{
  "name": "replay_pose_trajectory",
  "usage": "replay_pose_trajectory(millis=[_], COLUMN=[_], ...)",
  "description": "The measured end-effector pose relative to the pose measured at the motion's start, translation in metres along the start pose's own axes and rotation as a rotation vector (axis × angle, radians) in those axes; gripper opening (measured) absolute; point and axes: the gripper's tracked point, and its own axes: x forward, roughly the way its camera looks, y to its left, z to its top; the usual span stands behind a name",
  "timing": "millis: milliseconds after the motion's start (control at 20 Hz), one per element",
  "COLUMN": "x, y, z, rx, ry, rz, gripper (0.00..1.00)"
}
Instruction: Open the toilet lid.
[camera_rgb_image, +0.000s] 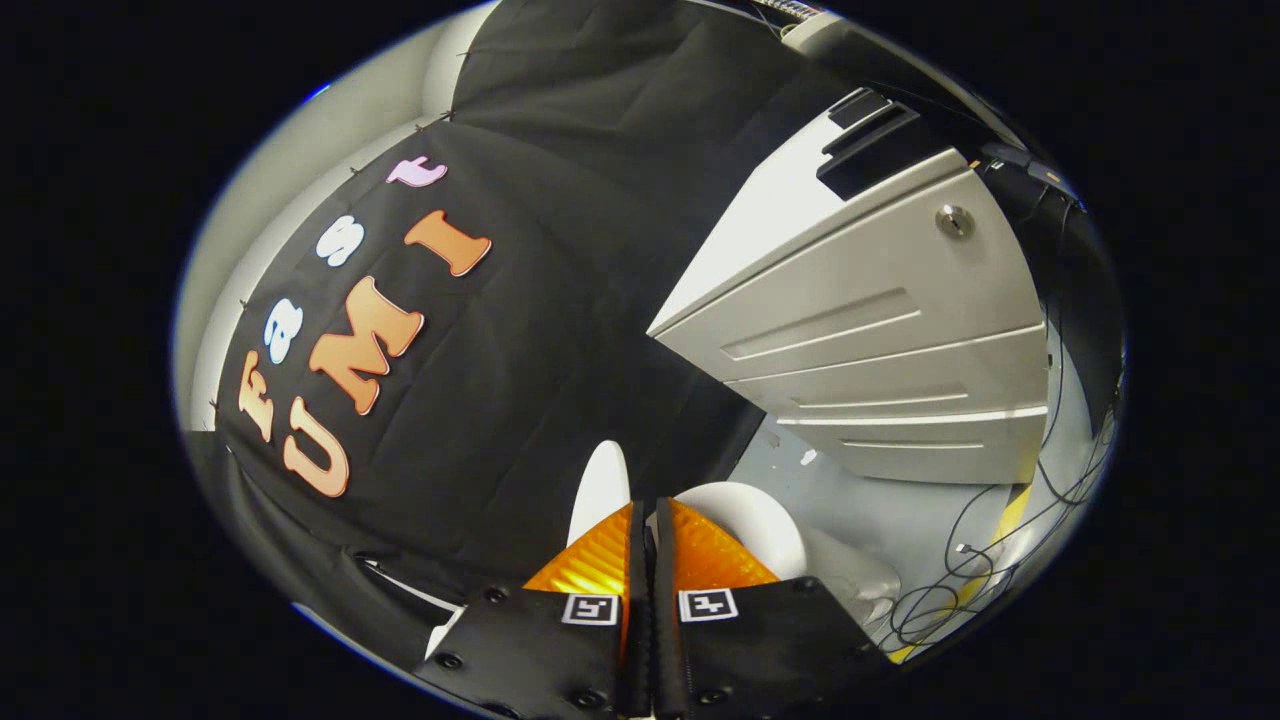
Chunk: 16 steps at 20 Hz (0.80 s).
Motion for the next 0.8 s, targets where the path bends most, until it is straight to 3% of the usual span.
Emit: replay_pose_trajectory(millis=[300, 800], x=[-0.017, -0.032], y=[0.055, 0.145], z=[0.007, 0.011], rx=[-0.018, -0.276], ry=[-0.050, -0.124], rz=[0.039, 0.041], gripper=[0.09, 0.09])
